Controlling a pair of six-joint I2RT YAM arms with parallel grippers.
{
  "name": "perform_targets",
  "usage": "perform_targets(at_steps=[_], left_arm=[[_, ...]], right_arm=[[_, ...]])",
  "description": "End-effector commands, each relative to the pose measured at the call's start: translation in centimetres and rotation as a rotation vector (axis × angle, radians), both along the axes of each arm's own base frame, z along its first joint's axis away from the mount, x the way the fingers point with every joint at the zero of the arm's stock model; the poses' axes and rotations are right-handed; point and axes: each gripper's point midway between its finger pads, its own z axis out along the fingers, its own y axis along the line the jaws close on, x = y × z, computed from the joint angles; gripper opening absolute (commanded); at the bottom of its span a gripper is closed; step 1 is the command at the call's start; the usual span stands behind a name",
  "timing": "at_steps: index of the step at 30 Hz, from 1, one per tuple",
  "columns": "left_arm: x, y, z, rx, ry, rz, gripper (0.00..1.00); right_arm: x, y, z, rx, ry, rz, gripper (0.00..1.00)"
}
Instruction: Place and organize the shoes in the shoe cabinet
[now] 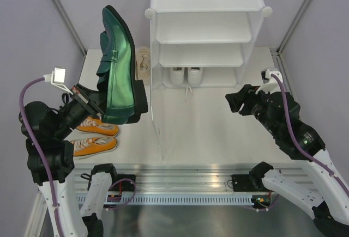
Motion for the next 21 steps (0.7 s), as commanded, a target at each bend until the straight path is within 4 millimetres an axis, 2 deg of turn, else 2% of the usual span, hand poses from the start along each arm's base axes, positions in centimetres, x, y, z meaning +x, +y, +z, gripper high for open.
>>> perform_targets(at_steps=[1,3,10,12,13,14,16,17,21], left_arm=[[-0.5,-0.3,5.8,-0.013,-0.249,-0.021,0.02],[0.9,0.1,5.4,-0.004,-0.234,-0.007,0.02],[5.9,0.8,4.5,0.009,-0.180,0.022,0.02],[7.0,-0.5,4.1,0.002,-0.160,-0.020,0.02],[8.3,-1.5,3.7,0.022,-0.156,-0.038,0.02],[8.3,-3.7,3.6,0.020,-0.149,-0.074,0.02],[9.6,-6.0,2.9,0.057,-0.133,-0.109,0.02],[9.4,-7.3,2.8,0.064,-0.133,-0.122,0.02],[9.3,-8.9,1.8,0.105,-0.136,-0.128,0.02]], right_arm=[[1.5,0.5,2.5,-0.001,-0.060,-0.011,0.59],[2.1,0.7,3.1,-0.010,-0.074,-0.014,0.59],[4.2,1.5,2.7,-0.075,-0.061,-0.026,0.60],[4.6,1.6,2.8,-0.078,-0.066,-0.034,0.60],[5.0,1.8,2.8,-0.080,-0.063,-0.034,0.60],[5.1,1.9,3.0,-0.077,-0.068,-0.033,0.60],[5.6,2.1,3.3,-0.078,-0.067,-0.039,0.61],[5.7,2.1,3.3,-0.081,-0.067,-0.044,0.60],[5.7,1.1,3.5,-0.097,-0.082,-0.082,0.61]])
